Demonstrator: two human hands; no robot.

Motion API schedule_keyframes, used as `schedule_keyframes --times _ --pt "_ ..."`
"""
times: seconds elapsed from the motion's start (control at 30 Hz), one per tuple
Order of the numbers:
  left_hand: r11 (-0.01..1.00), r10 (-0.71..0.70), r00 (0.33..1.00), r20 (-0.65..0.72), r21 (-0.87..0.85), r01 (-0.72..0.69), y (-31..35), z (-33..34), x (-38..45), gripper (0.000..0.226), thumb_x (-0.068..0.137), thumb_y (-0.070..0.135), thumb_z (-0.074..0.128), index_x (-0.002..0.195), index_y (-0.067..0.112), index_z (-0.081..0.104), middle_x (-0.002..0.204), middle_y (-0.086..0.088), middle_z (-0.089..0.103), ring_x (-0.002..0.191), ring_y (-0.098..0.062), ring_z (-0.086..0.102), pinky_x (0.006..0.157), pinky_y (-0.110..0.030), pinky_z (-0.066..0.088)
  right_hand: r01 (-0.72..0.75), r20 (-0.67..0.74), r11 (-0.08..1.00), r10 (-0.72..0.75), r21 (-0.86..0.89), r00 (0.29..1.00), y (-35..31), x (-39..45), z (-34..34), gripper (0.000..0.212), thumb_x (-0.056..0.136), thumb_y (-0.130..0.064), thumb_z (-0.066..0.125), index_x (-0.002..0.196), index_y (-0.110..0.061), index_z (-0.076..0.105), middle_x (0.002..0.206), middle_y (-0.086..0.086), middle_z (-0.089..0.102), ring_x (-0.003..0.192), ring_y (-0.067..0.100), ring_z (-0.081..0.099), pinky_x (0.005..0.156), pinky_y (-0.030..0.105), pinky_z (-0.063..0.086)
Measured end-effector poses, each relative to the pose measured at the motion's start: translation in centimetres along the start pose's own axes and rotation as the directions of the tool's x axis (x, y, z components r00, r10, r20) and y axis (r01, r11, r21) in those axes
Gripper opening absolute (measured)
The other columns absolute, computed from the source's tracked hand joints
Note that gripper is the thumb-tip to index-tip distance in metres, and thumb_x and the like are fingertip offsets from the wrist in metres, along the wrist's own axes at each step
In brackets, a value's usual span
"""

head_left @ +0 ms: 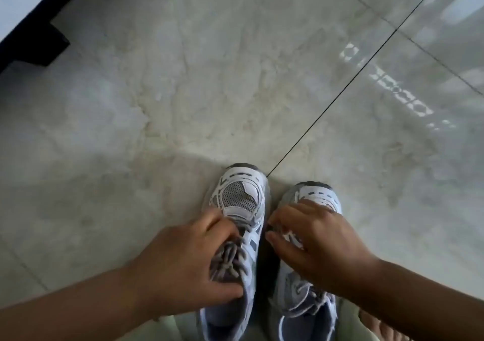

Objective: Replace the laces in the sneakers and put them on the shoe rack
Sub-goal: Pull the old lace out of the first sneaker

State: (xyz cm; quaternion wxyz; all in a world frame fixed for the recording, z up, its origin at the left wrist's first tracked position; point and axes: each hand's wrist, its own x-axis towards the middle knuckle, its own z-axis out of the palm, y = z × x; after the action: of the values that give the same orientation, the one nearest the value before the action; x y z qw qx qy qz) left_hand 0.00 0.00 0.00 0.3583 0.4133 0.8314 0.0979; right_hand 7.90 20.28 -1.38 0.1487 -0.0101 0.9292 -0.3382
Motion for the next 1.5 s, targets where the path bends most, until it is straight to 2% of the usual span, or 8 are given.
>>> schedule_keyframes --times 0.2,0.5,0.7,0.87,1.07,1.23,1.33,1.5 --pt "0.99 0.141 0.983 -0.121 0.034 -0.137 -1.0 2.2 0.2 0.04 0.057 0.038 0.046 0.094 0.024 0.05 0.098 0.0 0.05 0.051 -0.022 0.058 0.038 -0.023 0.04 -0.001 0.014 0.999 0.001 -0.046 1.0 0.0 0.0 1.7 0.026 0.083 -0.04 0.044 0.075 -0.02 0.058 0.067 -0.007 0.056 0.062 0.015 0.054 0.05 0.033 0.048" --pt "0.998 -0.067 0.924 -0.377 -0.007 0.069 -3.7 1.0 -0.2 0.025 0.054 0.035 0.048 0.077 0.025 0.045 0.087 0.007 0.042 0.055 -0.02 0.051 0.041 -0.025 0.033 0.013 -0.105 0.998 -0.02 -0.069 0.994 -1.7 3.3 1.7 0.027 0.083 -0.043 0.043 0.077 -0.022 0.059 0.068 -0.009 0.059 0.061 0.011 0.055 0.048 0.03 0.049" --pt "0.964 -0.239 0.845 -0.479 -0.219 0.149 -4.4 -0.2 1.3 0.031 0.055 0.03 0.065 0.082 0.031 0.048 0.088 0.015 0.046 0.062 -0.009 0.049 0.044 -0.01 0.03 0.074 -0.158 0.992 -0.09 -0.103 0.983 -2.7 5.9 0.7 0.024 0.081 -0.041 0.045 0.079 -0.023 0.061 0.064 -0.009 0.057 0.057 0.011 0.053 0.045 0.02 0.037" --pt "0.902 -0.261 0.863 -0.433 -0.429 0.057 -5.0 -0.4 0.7 0.04 0.065 0.051 0.064 0.101 0.04 0.051 0.104 0.026 0.043 0.086 0.007 0.053 0.064 -0.005 0.04 0.143 -0.165 0.986 -0.156 -0.09 0.974 -3.5 6.7 0.7 0.027 0.083 -0.043 0.046 0.082 -0.022 0.063 0.065 -0.009 0.058 0.057 0.012 0.053 0.045 0.023 0.042" --pt "0.768 -0.409 0.724 -0.556 -0.638 -0.056 -4.8 0.6 -0.3 0.016 0.069 0.024 0.079 0.075 0.027 0.065 0.071 0.013 0.061 0.058 -0.002 0.057 0.054 -0.01 0.042 0.134 -0.191 0.99 -0.141 -0.051 0.971 -4.2 6.4 1.7 0.025 0.075 -0.046 0.054 0.079 -0.022 0.061 0.067 -0.01 0.056 0.062 0.013 0.054 0.048 0.026 0.044" --pt "0.629 -0.445 0.755 -0.482 -0.768 -0.12 -4.8 -0.1 -0.5 0.018 0.074 0.014 0.066 0.087 0.026 0.071 0.066 0.004 0.064 0.055 -0.002 0.056 0.054 -0.014 0.044 0.124 -0.224 0.992 -0.121 0.0 0.967 -4.5 6.5 2.6 0.024 0.075 -0.043 0.054 0.077 -0.02 0.059 0.067 -0.01 0.054 0.063 0.014 0.051 0.047 0.031 0.045" --pt "0.657 -0.346 0.813 -0.468 -0.739 -0.145 -4.3 -0.2 -0.9 0.028 0.075 0.013 0.065 0.1 0.023 0.068 0.075 0.01 0.062 0.061 -0.003 0.058 0.057 -0.013 0.044 0.12 -0.247 0.992 -0.106 0.039 0.963 -4.7 6.8 3.0 0.021 0.074 -0.039 0.054 0.076 -0.018 0.059 0.067 -0.009 0.055 0.063 0.015 0.052 0.047 0.033 0.046" --pt "0.798 -0.286 0.725 -0.627 -0.574 -0.182 -4.2 -0.1 -0.6 0.02 0.076 0.012 0.074 0.096 0.012 0.073 0.083 0.011 0.066 0.075 0.002 0.063 0.066 -0.01 0.046 0.14 -0.241 0.988 -0.122 0.061 0.963 -4.7 7.3 3.3 0.019 0.076 -0.037 0.055 0.075 -0.019 0.06 0.068 -0.009 0.056 0.064 0.014 0.052 0.049 0.033 0.047"
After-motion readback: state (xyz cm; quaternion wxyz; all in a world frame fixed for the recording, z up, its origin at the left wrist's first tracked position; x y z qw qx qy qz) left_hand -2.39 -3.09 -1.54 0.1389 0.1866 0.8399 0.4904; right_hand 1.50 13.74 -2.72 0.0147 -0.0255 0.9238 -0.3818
